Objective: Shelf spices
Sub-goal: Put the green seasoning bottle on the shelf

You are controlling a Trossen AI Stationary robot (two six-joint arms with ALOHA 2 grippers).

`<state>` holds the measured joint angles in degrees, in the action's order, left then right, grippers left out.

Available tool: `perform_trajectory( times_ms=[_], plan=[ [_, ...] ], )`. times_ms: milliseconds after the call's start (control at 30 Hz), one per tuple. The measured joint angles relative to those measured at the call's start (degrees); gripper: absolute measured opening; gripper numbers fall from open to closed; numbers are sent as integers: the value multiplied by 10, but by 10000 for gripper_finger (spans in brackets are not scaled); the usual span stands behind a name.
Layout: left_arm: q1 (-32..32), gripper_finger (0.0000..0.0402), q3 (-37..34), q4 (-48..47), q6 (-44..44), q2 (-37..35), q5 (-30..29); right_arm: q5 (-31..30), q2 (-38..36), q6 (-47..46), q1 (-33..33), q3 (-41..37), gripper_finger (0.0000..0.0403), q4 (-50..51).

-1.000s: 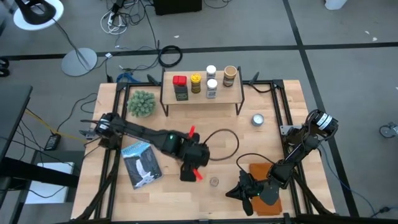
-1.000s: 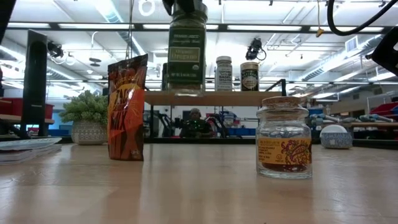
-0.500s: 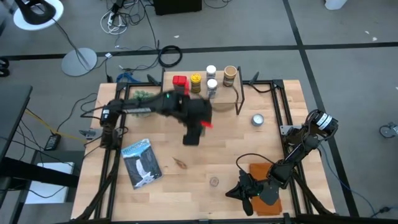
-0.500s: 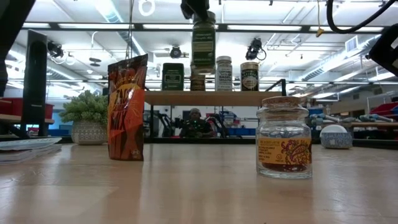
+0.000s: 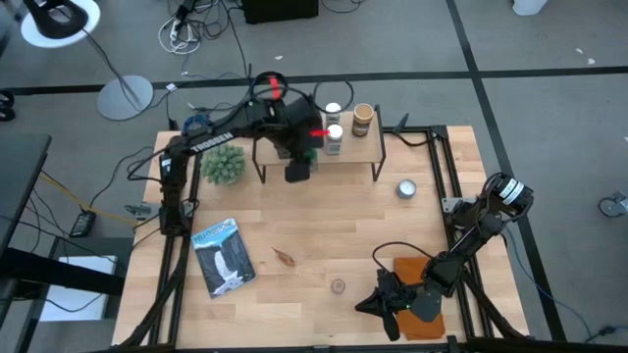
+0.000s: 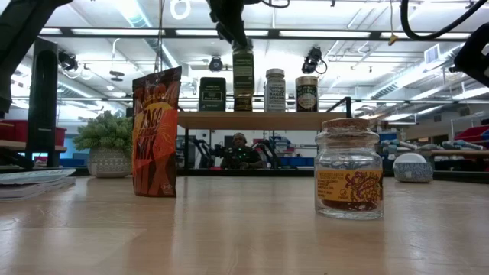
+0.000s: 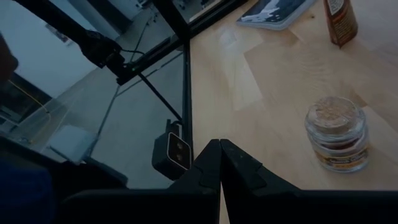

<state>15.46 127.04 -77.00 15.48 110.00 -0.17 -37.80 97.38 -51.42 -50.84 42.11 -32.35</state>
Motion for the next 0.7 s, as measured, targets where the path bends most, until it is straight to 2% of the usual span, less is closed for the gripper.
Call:
perform_trajectory(
  times_ms=[367, 567, 700],
  plan=[
    [65, 225, 0, 18, 61, 0, 10, -11, 0, 0, 0, 0, 7, -16],
    [84, 225, 0, 29, 68, 0, 61, -27, 0, 1, 1, 0, 7, -15],
    [85, 225, 0, 30, 81, 0, 70, -28, 0, 0, 1, 0, 7, -15]
  ],
)
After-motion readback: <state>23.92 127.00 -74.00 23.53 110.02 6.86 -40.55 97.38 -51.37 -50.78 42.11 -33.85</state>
